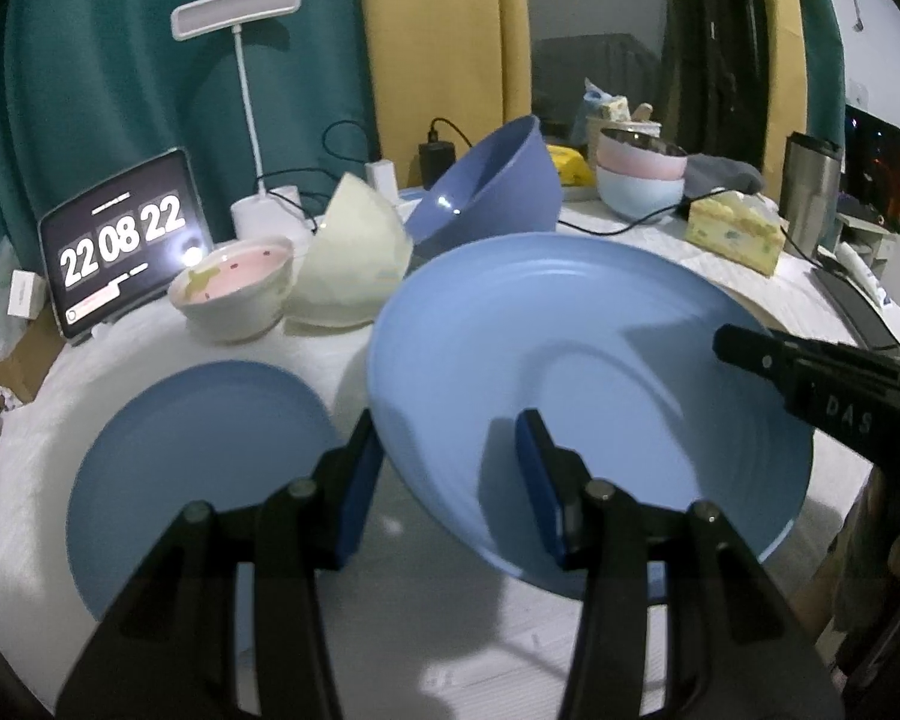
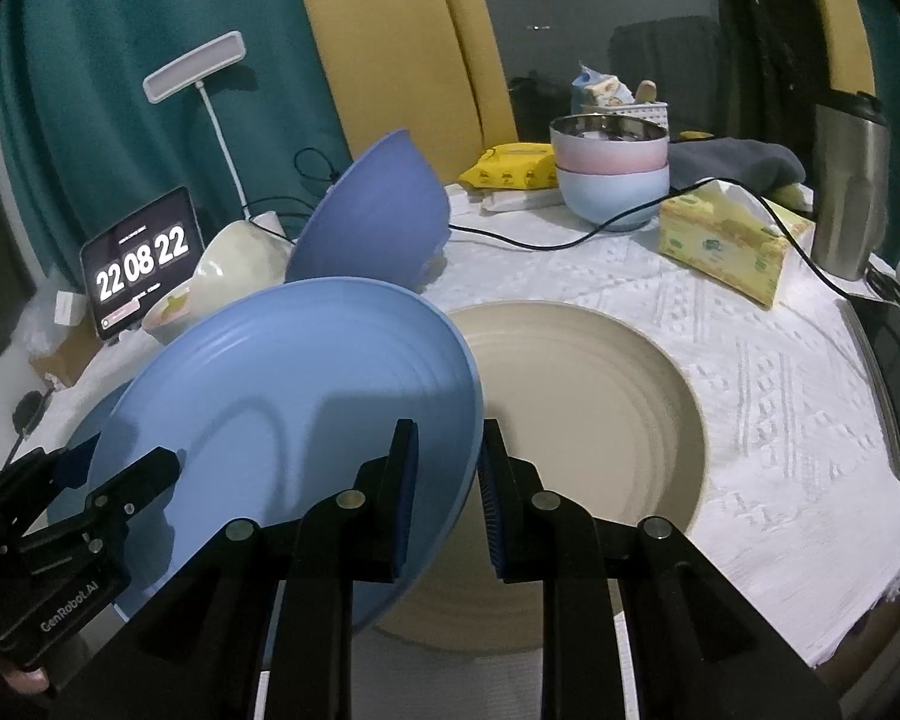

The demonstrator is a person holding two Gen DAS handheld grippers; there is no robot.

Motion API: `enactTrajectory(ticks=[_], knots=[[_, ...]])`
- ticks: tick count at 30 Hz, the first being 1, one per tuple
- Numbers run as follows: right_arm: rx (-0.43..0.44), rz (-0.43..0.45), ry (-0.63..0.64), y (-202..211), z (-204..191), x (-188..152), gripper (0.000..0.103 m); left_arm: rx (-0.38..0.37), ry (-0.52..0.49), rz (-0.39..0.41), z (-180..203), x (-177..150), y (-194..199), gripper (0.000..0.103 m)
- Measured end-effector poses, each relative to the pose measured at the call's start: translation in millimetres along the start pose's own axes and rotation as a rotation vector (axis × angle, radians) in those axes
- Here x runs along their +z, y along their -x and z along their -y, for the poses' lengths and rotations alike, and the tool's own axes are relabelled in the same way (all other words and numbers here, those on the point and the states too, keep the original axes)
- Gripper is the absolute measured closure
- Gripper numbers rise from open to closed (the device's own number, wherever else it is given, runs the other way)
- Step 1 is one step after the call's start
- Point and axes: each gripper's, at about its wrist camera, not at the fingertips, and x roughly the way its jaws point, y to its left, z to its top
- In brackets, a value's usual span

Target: Organize plates and bowls

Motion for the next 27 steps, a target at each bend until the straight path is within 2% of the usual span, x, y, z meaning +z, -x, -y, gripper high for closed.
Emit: enactTrajectory(ticks=[27], knots=[[-0.039,-0.005,-0.072,-3.8,55.4,0.4,0.081,-0.046,-0.054,-0.040,49.5,10.0,-30.9,0.056]])
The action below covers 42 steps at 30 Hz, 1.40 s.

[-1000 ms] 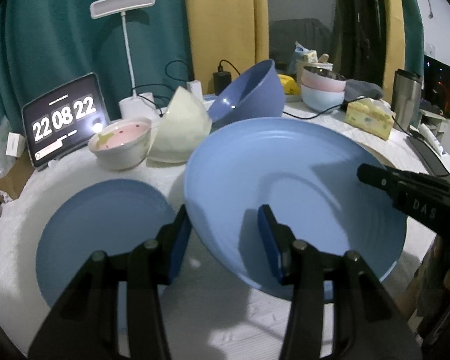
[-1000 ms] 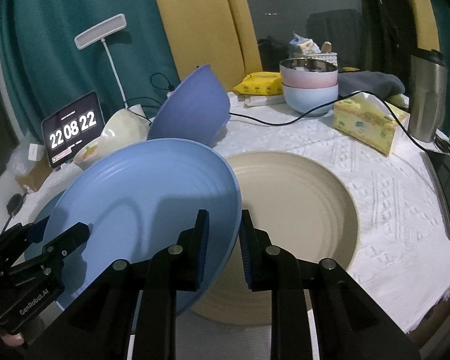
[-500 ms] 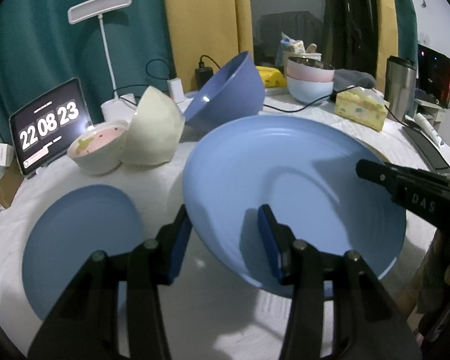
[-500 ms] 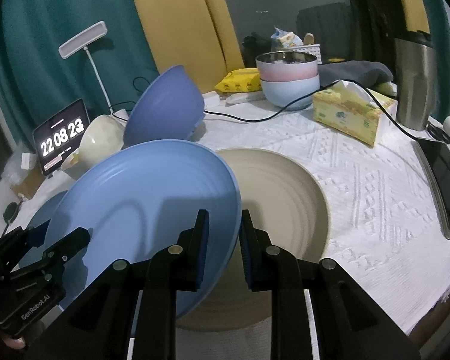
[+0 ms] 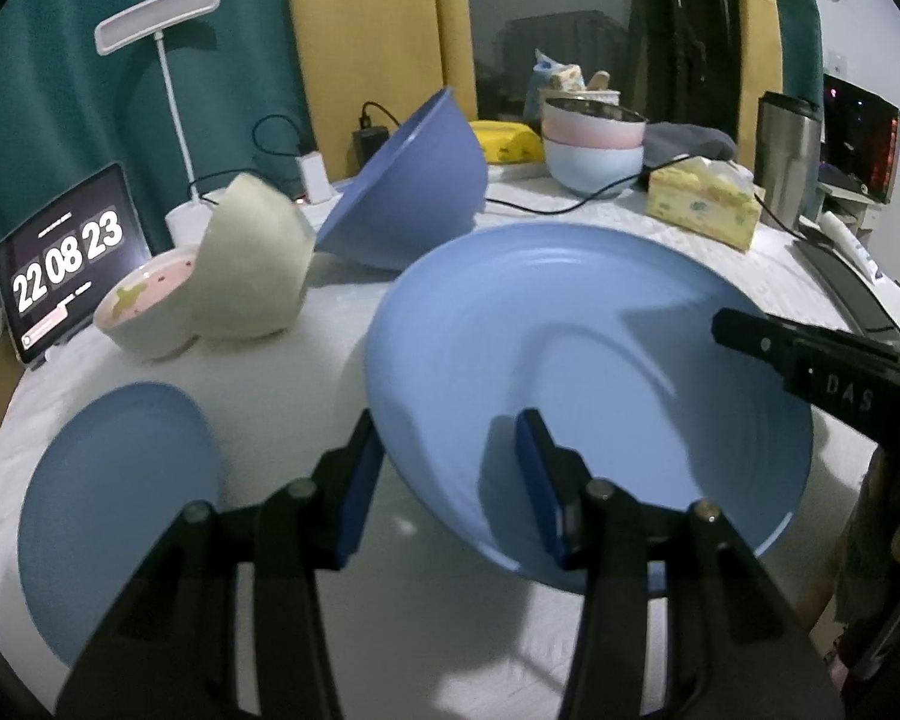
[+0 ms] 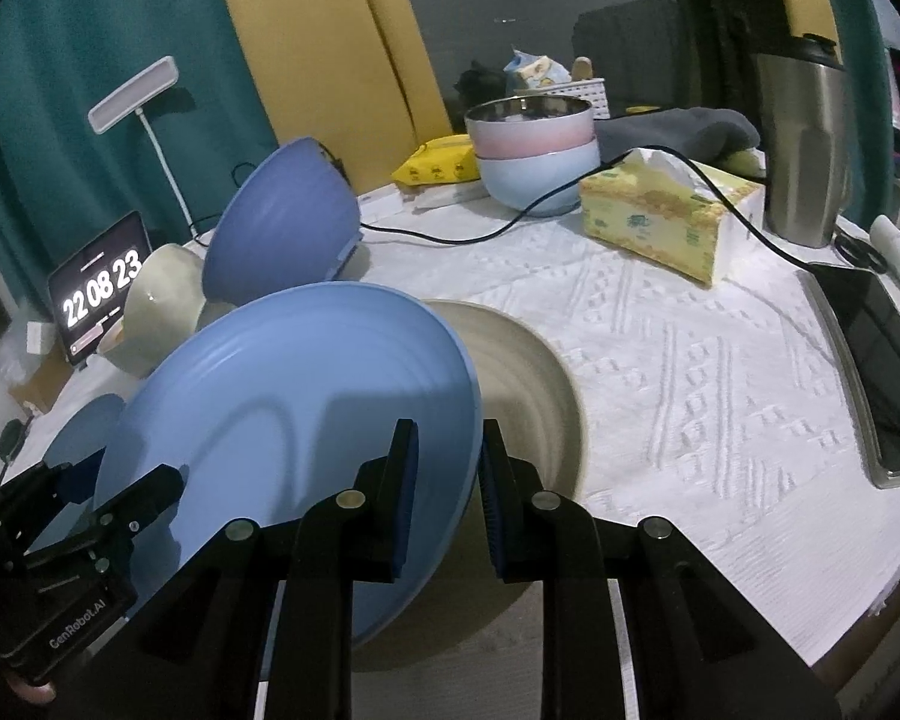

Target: Organize plates and bowls

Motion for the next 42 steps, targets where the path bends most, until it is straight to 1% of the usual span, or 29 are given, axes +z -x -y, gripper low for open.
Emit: enactTrajectory(ticks=[9,12,14,17,19,22,25,28,42], knots=[[-0.036,0.023,-0.008,3.1,11.8,5.3,0.081,-0.025,-0.017,-0.013,13.6,5.8,-9.5,0.055],[-0.059,0.032,-0.016,3.7,17.3,6.6,0.081,-0.046,-0.024,-0.034,18.2,7.0,-16.4,0.055],[-0.083,0.043,-0.021,4.7,20.4,6.5,0.081,-0.042,-0.035,-0.049,21.3,6.4,-21.5,0.055],[-0.108,0.057,-0.032,5.5,25.1,6.8,0.081,-0.033,-0.036,-0.051,22.0,6.2,-23.7,0.054],[-0.120,0.052,-0.034,3.3,27.8,5.8,0.079,-0.028,-0.029,-0.061,21.0,5.7,-26.2,0.054],[-0.125,0.020,-0.033,-6.0,29.0,2.4,0.079,-0.022,-0.018,-0.067,18.1,5.1,-28.4,0.054],[-0.115,0.010,-0.018,-8.4,24.2,1.2,0.079,-0.023,-0.010,-0.065,16.0,4.6,-28.2,0.054],[-0.127,0.004,0.001,-9.9,17.8,1.0,0.074,-0.024,-0.003,-0.066,14.0,4.1,-28.0,0.054],[-0.087,-0.037,0.053,-17.5,-17.7,-0.8,0.074,-0.010,0.057,-0.055,-15.8,0.4,-21.3,0.054]])
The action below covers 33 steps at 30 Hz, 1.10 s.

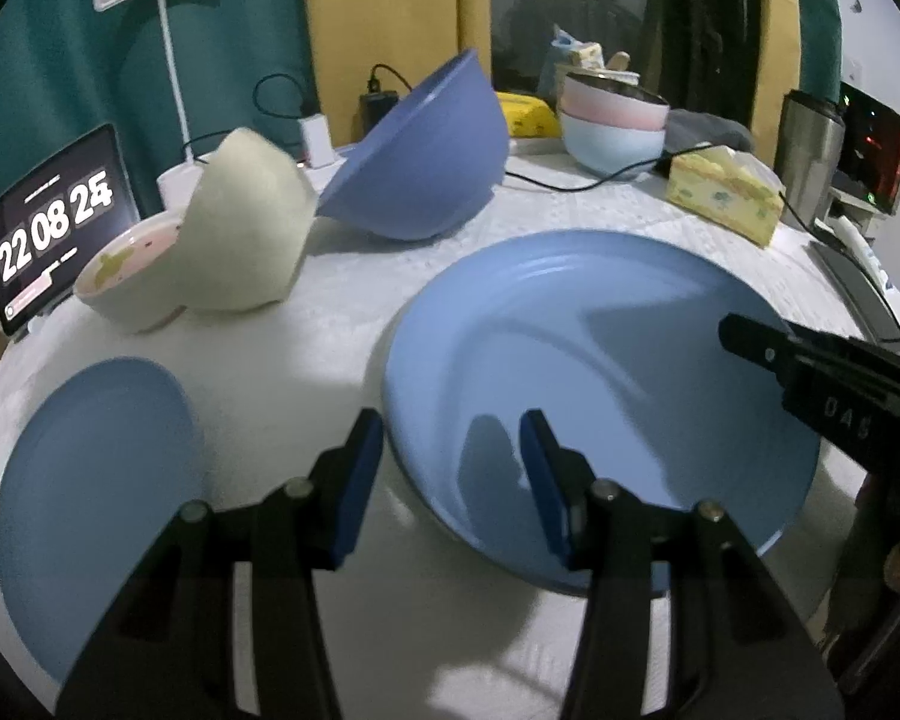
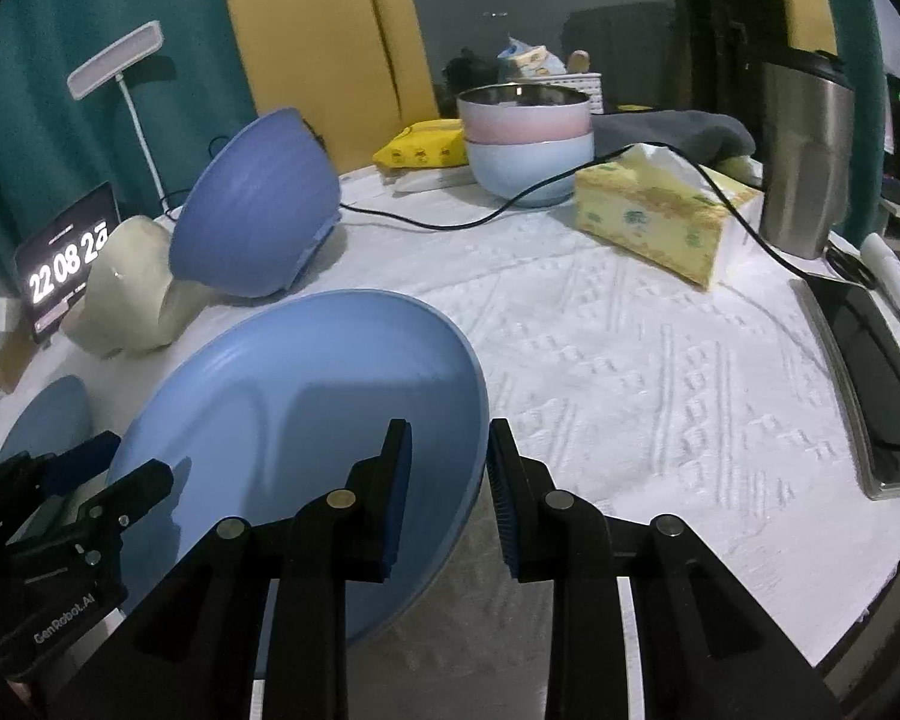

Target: Organize plates and bowls

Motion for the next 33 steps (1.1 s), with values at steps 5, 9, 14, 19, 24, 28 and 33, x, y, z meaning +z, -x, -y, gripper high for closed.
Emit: enactTrajectory(ticks=[5,9,14,19,24,28,33], knots=[[-0.031,0.006,-0.004,1.6,-4.1,1.5,0.071,-0.001,0.025,0.017,-14.5,-0.7,7.6,0.054],[-0.060,0.029,-0.009,10.1,-6.9,4.9,0.067,-0.006,0.046,0.035,-25.3,-1.6,14.8,0.054],[-0.074,0.049,0.009,21.0,-19.2,7.8,0.067,-0.018,0.064,0.054,-37.4,-4.1,24.4,0.054],[-0.066,0.054,0.036,28.2,-38.2,8.0,0.067,-0.021,0.083,0.082,-51.2,-6.1,36.4,0.054],[-0.051,0.059,0.067,33.7,-59.6,8.2,0.067,-0.022,0.103,0.101,-64.9,-9.4,46.0,0.054],[-0.045,0.061,0.088,37.0,-75.8,7.8,0.067,-0.021,0.117,0.113,-77.8,-13.0,52.5,0.054],[-0.036,0.062,0.111,40.1,-93.9,6.6,0.067,-0.016,0.131,0.124,-89.9,-17.3,58.3,0.054]])
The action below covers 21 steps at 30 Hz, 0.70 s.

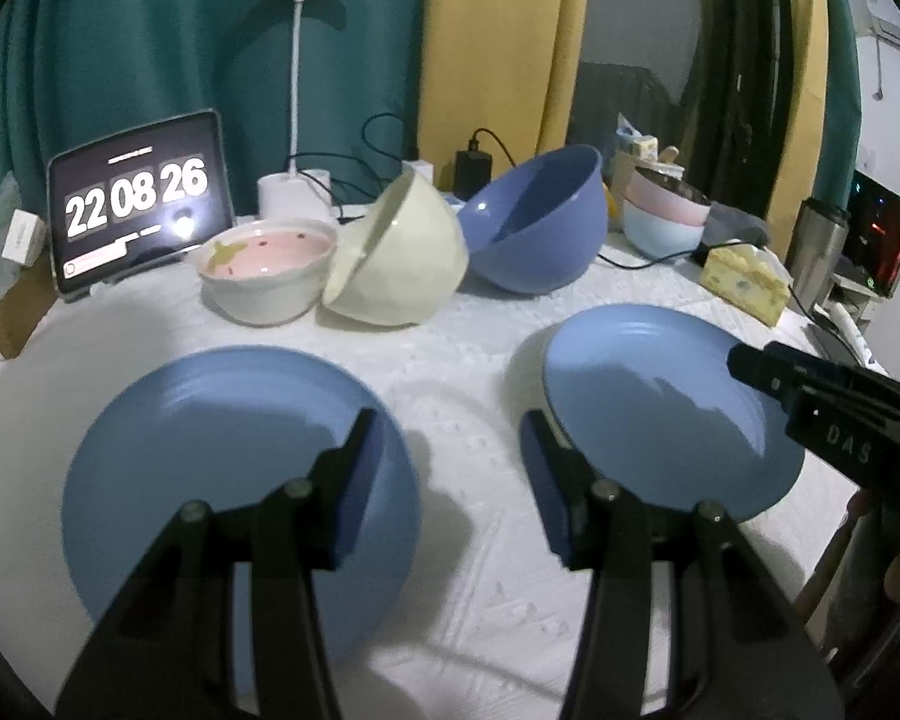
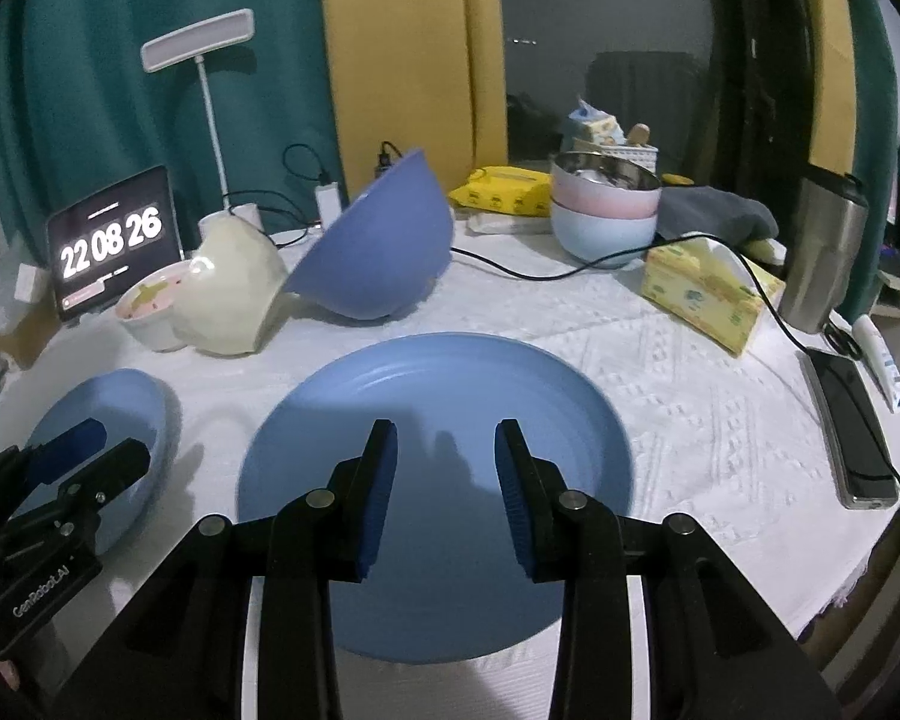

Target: Organize plates and bowls

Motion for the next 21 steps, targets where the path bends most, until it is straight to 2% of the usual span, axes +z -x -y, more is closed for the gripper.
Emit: enactTrajectory(ticks=[21], knots=[[0.045,-0.016,0.079,-3.7,-55.9,3.0,0.067,0.046,0.078,0.034,-56.7,-5.1,17.4,0.053]])
